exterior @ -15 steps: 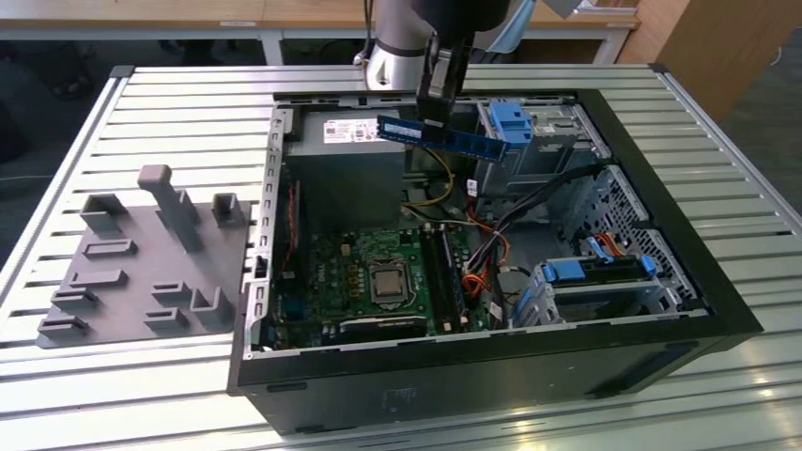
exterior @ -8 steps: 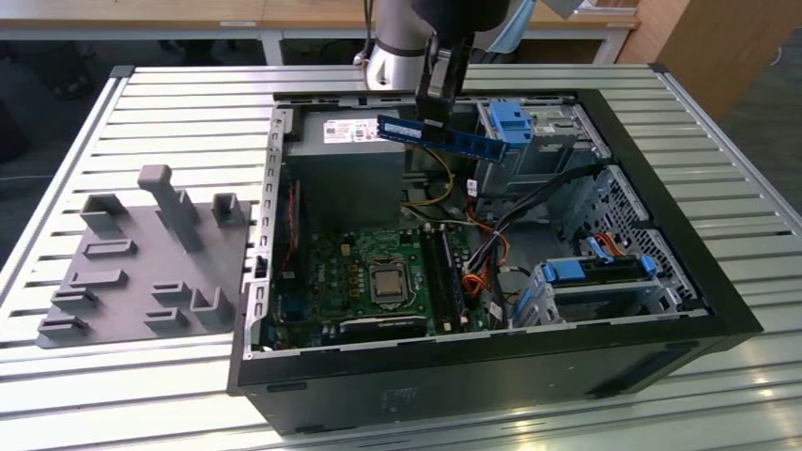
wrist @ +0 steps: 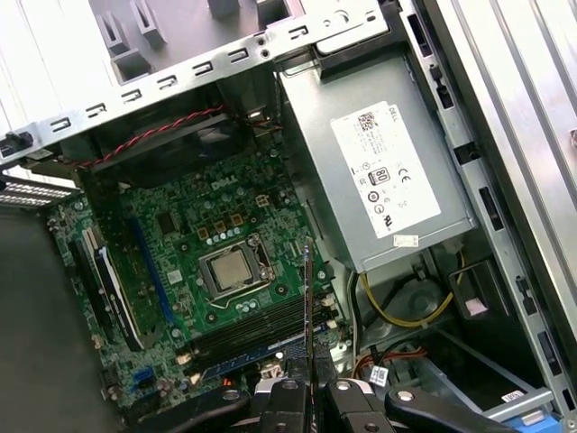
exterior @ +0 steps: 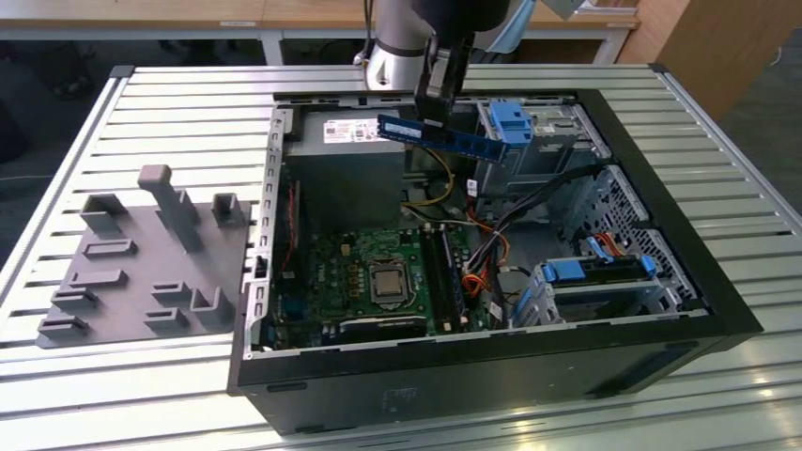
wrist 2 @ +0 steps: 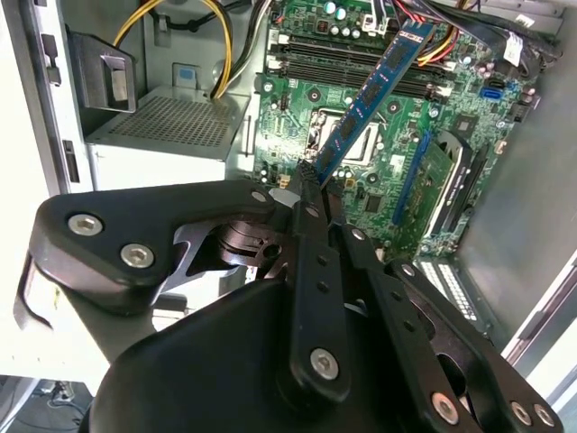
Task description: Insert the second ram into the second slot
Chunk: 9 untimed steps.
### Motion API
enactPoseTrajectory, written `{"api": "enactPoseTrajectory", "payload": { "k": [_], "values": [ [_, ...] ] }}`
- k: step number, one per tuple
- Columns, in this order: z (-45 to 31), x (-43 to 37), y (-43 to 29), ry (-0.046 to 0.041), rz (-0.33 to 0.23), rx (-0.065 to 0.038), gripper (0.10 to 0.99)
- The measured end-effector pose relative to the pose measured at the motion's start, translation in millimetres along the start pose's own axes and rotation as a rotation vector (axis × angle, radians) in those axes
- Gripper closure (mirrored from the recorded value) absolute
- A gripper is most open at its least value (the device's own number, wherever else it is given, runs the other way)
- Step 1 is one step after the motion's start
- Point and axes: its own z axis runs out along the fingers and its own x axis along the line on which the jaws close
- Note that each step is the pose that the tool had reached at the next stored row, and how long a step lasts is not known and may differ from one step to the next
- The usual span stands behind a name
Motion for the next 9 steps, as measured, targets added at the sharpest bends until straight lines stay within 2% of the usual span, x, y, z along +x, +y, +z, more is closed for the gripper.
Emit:
{"api": "enactPoseTrajectory", "payload": {
  "k": [9],
  "values": [
    [0.0, 0.0, 0.0, -0.0006, 0.016, 0.000, 0.949]
  ]
}}
